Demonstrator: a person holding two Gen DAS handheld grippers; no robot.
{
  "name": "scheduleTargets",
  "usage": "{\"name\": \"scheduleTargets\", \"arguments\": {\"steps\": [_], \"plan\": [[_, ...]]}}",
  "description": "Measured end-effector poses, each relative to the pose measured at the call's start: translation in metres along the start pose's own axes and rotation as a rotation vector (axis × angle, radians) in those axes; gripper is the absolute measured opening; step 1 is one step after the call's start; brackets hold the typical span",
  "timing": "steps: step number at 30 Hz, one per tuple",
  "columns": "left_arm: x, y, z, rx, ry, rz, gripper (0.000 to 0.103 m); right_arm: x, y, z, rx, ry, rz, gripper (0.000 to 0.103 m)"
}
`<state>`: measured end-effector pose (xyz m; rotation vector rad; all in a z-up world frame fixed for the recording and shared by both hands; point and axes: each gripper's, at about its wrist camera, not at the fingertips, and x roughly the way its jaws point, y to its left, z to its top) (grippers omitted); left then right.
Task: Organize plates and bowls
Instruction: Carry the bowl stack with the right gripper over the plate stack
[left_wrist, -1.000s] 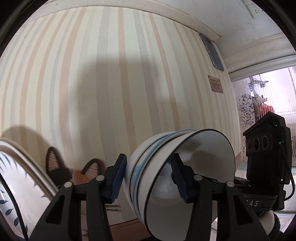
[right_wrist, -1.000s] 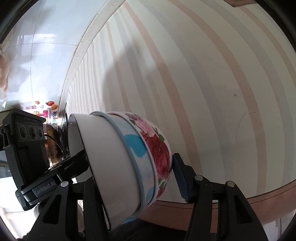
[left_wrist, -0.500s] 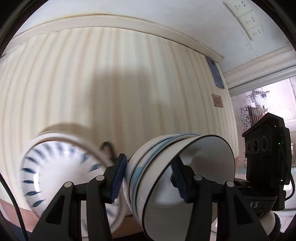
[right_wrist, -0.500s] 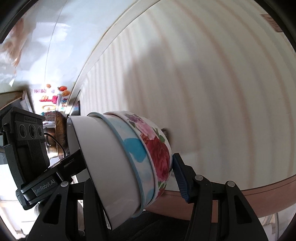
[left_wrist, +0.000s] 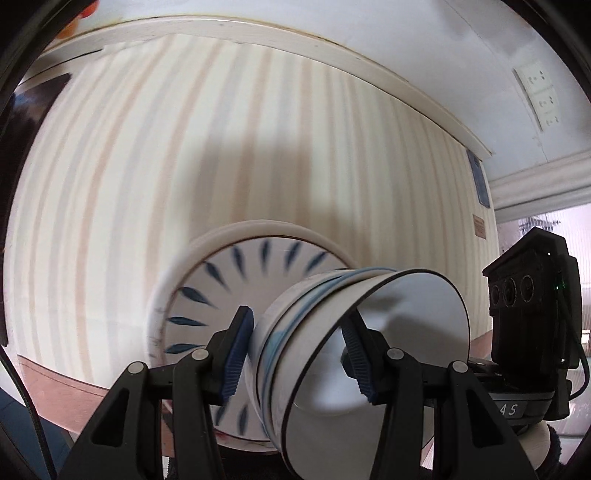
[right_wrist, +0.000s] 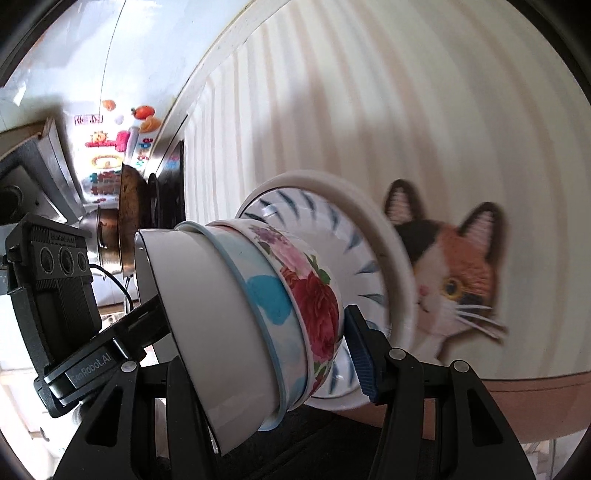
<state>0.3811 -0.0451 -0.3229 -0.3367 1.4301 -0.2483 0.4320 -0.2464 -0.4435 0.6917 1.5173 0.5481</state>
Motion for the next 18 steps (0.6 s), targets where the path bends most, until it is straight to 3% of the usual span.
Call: {"name": "scheduleTargets", "arguments": {"steps": [10, 18], "plan": [[0.007, 0.032, 0.008, -0.048, -0.002, -0.009, 0.046, 0.033, 0.017, 0.013, -0.011, 0.029, -0.031, 0.056], [0.011, 0.037, 0.009, -0.060, 0.002, -0.003, 0.046, 0.041, 0.017, 0.017, -0.005, 0.041, -0.043, 0.056]]}}
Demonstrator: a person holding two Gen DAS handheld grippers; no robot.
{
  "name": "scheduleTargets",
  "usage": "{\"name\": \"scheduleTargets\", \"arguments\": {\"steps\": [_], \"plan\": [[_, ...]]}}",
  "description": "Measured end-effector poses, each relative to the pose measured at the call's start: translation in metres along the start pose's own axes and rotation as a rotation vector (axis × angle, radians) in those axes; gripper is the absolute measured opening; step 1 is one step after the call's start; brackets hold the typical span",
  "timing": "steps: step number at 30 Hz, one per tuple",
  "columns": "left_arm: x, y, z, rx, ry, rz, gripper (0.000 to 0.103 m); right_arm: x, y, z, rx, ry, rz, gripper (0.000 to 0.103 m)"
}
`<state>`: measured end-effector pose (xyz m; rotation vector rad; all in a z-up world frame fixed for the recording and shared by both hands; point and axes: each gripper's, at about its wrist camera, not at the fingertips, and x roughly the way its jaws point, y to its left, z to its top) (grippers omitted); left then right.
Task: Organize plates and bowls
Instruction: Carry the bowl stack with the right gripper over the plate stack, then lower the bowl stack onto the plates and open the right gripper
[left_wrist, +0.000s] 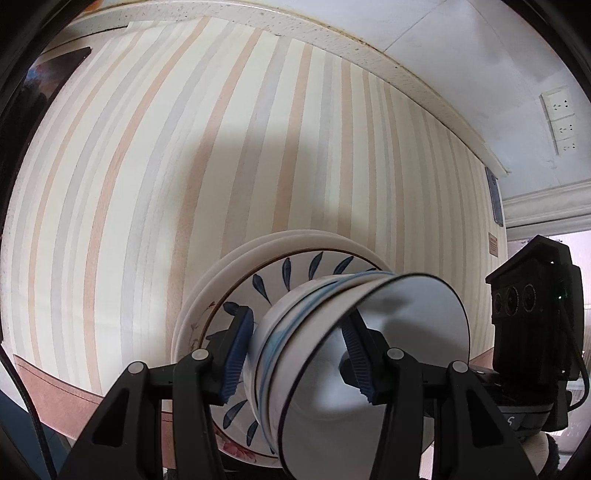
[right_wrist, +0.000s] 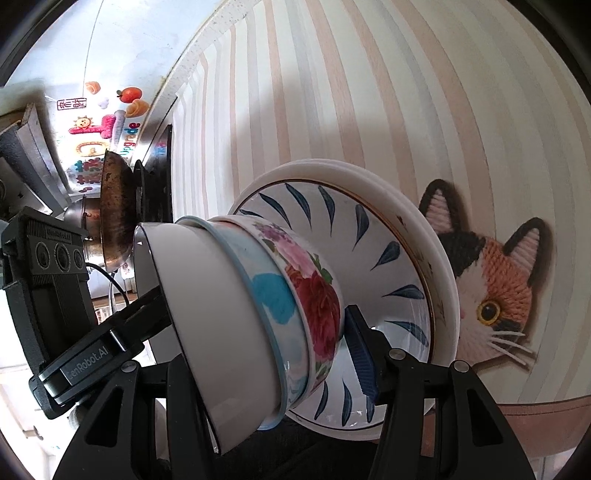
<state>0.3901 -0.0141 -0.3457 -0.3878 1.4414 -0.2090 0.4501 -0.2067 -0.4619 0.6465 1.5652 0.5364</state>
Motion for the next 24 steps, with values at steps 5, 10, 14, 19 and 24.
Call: {"name": "scheduleTargets", "arguments": {"steps": [5, 10, 14, 19, 24], "plan": [[-0.001, 0.004, 0.000, 0.000, 0.000, -0.001, 0.046, 0.000, 0.000, 0.001, -0.001, 0.000, -0.002, 0.056], [-0.002, 0.004, 0.000, -0.002, 0.000, -0.001, 0.047, -0.001, 0.004, 0.001, -0.013, -0.006, -0.023, 0.056], [-0.006, 0.003, -0.002, 0.009, 0.002, 0.016, 0.046, -0.001, 0.006, 0.000, -0.013, -0.012, -0.030, 0.057], [-0.012, -0.002, -0.008, 0.047, -0.002, 0.077, 0.048, -0.007, 0.014, -0.006, -0.032, -0.032, -0.069, 0.060], [-0.022, -0.005, -0.014, 0.071, -0.029, 0.106, 0.049, -0.024, 0.026, -0.012, -0.081, -0.085, -0.137, 0.070]]}}
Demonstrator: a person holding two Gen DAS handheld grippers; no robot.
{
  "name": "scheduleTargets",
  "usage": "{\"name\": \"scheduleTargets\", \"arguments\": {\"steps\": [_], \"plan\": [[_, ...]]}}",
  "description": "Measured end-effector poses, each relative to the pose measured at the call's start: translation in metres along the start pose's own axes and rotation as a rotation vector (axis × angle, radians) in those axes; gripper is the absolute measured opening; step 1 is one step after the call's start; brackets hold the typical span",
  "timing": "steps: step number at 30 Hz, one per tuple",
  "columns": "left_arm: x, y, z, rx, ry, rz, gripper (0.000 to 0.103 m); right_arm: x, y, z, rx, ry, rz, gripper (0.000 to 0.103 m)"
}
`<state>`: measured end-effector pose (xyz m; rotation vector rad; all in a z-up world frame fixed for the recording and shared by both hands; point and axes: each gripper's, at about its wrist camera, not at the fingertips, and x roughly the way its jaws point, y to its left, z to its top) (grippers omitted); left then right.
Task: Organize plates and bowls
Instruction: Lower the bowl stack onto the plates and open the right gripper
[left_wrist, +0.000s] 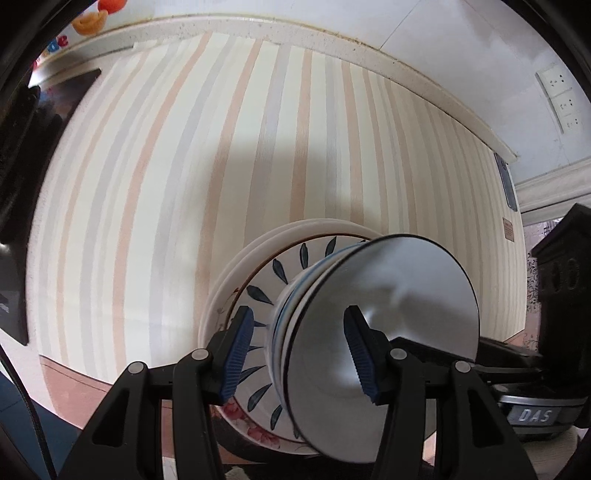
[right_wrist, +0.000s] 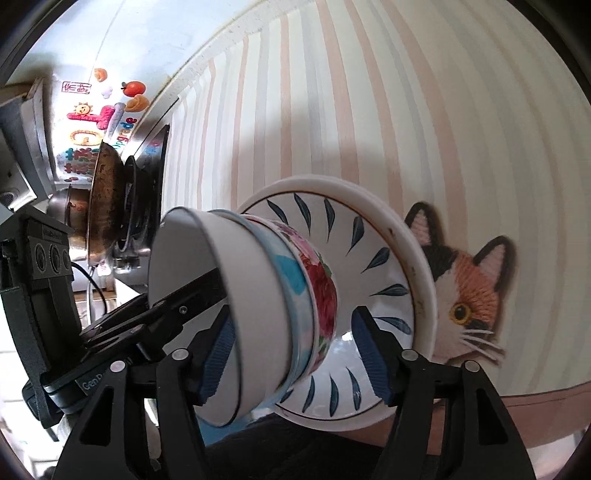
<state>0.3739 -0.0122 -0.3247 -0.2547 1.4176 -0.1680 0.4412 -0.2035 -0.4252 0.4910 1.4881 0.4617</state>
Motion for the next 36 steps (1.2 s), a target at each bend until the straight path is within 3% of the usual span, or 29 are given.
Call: {"name": "scheduleTargets", "arguments": {"steps": [3, 6, 15, 16, 18, 19, 29, 36], "plan": [[-0.011, -0.002, -0.003, 0.020, -0.031, 0.023, 0.049, -0.015, 0.007, -0.005, -0.032, -0.037, -0.052, 0.076], [-0.024, -0.005, -0.007, 0.041, -0.071, 0.057, 0.057, -0.030, 0.016, -0.013, -0.067, -0.079, -0.115, 0.080], [-0.059, -0.012, -0.031, 0.123, -0.171, 0.147, 0.060, -0.081, 0.044, -0.049, -0.117, -0.242, -0.288, 0.090], [-0.063, -0.014, -0.034, 0.131, -0.182, 0.151, 0.062, -0.086, 0.048, -0.053, -0.117, -0.258, -0.301, 0.090], [-0.072, -0.015, -0.039, 0.145, -0.203, 0.156, 0.077, -0.096, 0.054, -0.063, -0.122, -0.299, -0.336, 0.091], [-0.078, -0.016, -0.042, 0.152, -0.218, 0.156, 0.078, -0.101, 0.058, -0.067, -0.125, -0.320, -0.350, 0.091], [-0.131, -0.033, -0.075, 0.153, -0.361, 0.181, 0.078, -0.159, 0.091, -0.126, -0.166, -0.468, -0.390, 0.092], [-0.181, -0.048, -0.131, 0.135, -0.480, 0.194, 0.078, -0.200, 0.116, -0.186, -0.220, -0.571, -0.379, 0.093]]}}
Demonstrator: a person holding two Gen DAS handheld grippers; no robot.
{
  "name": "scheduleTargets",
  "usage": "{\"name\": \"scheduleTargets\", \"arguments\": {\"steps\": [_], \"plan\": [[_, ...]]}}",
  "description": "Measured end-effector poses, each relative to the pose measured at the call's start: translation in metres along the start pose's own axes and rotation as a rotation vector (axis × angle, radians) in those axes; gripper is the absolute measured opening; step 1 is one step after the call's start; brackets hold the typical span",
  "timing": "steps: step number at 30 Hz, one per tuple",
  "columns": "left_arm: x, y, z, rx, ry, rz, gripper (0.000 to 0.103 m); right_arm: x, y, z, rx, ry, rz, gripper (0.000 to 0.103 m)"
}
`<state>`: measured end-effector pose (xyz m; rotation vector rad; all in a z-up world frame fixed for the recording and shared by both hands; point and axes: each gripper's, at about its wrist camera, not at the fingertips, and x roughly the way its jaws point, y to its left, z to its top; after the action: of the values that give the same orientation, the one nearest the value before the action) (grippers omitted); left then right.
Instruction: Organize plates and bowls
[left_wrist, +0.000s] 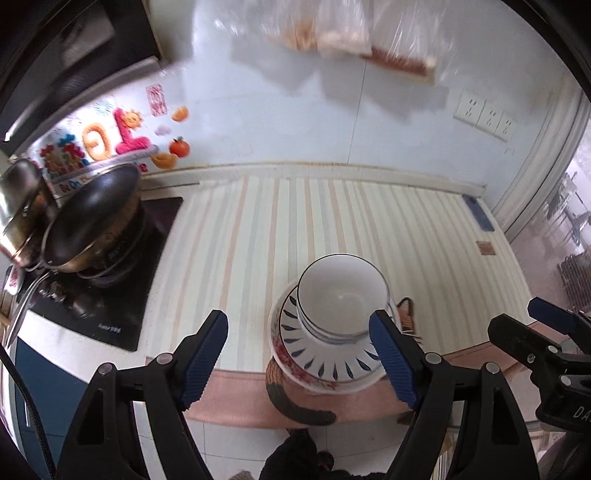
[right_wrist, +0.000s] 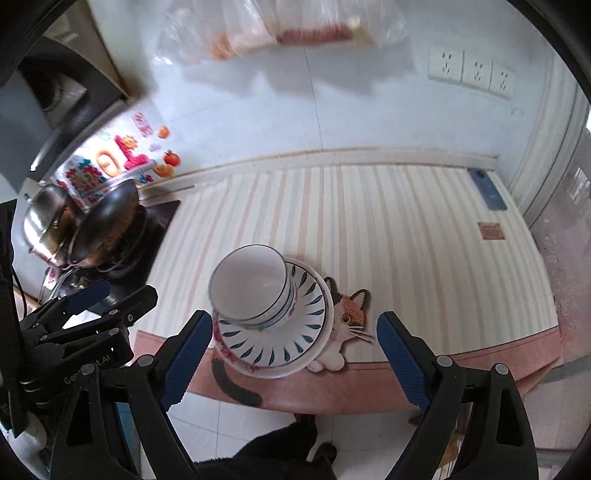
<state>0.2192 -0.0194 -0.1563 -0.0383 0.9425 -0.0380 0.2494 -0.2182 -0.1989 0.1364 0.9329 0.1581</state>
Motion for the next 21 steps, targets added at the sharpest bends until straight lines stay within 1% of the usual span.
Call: {"name": "scheduleTargets", "arguments": {"steps": [5, 9, 15, 21], "plan": [[-0.053, -0.005, -0.031, -0.024, -0.044, 0.019, 0.078, -0.058, 0.011, -0.037, -0.040, -0.063, 0.008, 0.093], [-0.094, -0.006, -0.059, -0.052, -0.071, 0.030, 0.078, -0.096, 0.015, -0.068, -0.053, -0.090, 0.009, 0.093], [-0.144, -0.010, -0.092, -0.060, -0.133, 0.063, 0.078, -0.152, 0.021, -0.115, -0.060, -0.134, 0.008, 0.094], [-0.189, -0.008, -0.120, -0.058, -0.205, 0.088, 0.078, -0.203, 0.034, -0.152, -0.075, -0.210, -0.018, 0.094]]}}
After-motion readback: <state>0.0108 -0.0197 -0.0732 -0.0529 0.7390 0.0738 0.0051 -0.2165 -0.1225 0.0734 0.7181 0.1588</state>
